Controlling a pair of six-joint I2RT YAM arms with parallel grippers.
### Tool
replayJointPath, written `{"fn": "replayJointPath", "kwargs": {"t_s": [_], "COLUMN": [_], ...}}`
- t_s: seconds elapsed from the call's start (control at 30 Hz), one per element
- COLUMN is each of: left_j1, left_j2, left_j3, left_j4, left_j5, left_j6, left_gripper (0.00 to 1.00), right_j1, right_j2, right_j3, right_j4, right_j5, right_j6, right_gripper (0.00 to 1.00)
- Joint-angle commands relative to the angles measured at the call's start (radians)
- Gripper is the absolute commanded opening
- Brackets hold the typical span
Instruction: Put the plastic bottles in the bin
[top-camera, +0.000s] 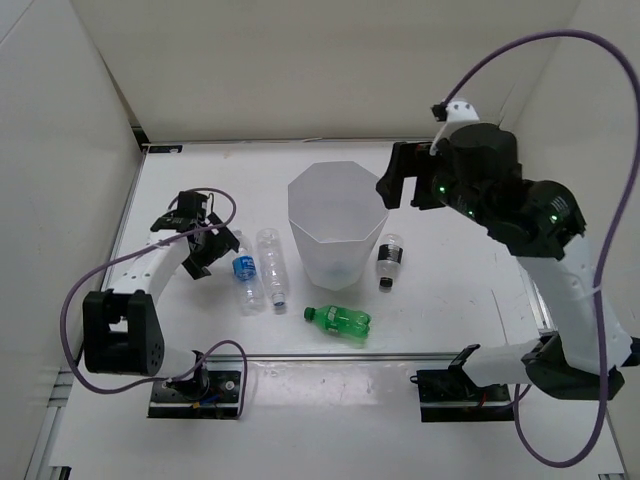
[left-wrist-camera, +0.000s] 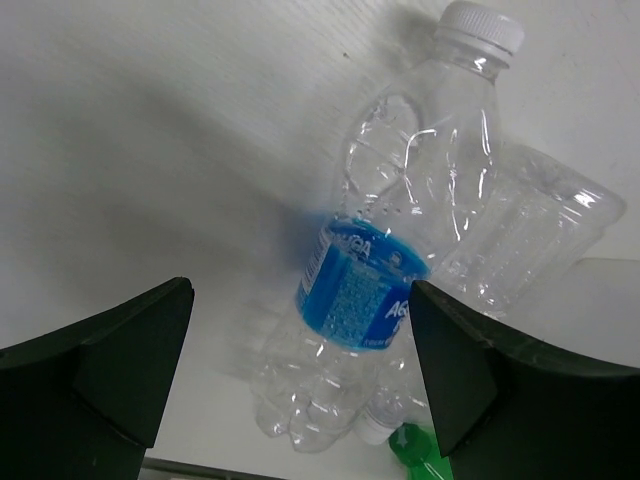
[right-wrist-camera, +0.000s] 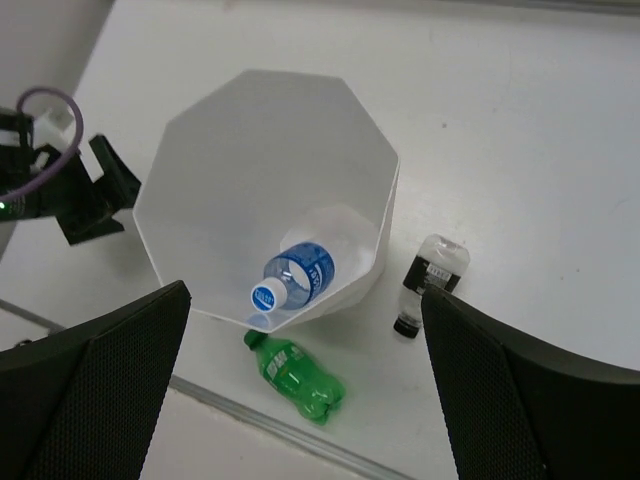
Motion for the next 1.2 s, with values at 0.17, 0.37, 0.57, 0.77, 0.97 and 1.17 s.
{"fn": "replayJointPath", "kwargs": {"t_s": [0.17, 0.37, 0.57, 0.77, 0.97, 1.17], "left_j1": [-0.016, -0.025, -0.045, -0.068, -0.068, -0.114], "left_j2": [0.178, 0.231, 0.274, 0.317, 0.141, 0.067], "left_j3": [0.053, 0.096, 0.142, 0.142, 0.309, 0.958], "left_j4": [0.072, 0.081, 0.081, 0.071, -0.15, -0.4], "left_j5": [-0.007, -0.007, 0.013, 0.023, -0.153, -0.405], "left_j6": [0.092, 0.121, 0.13, 0.13, 0.037, -0.101], "left_gripper": [1.0, 1.0, 1.0, 0.82, 0.54, 0.57], "right_j1": [-0.002, -0.002, -0.002, -0.011, -0.109, -0.231], "right_j2": [0.041, 0.0, -0.031, -0.031, -0.083, -0.14], "right_j3": [-0.011, -0.048, -0.103, -0.135, -0.262, -0.42], "right_j4": [-0.085, -0.096, -0.105, -0.125, -0.127, -0.076], "right_j5": [-0.067, -0.058, -0.058, -0.012, -0.044, -0.142], "right_j6": [0.025, 0.043, 0.062, 0.098, 0.198, 0.27], "right_gripper": [1.0, 1.0, 1.0, 1.0, 1.0, 1.0]}}
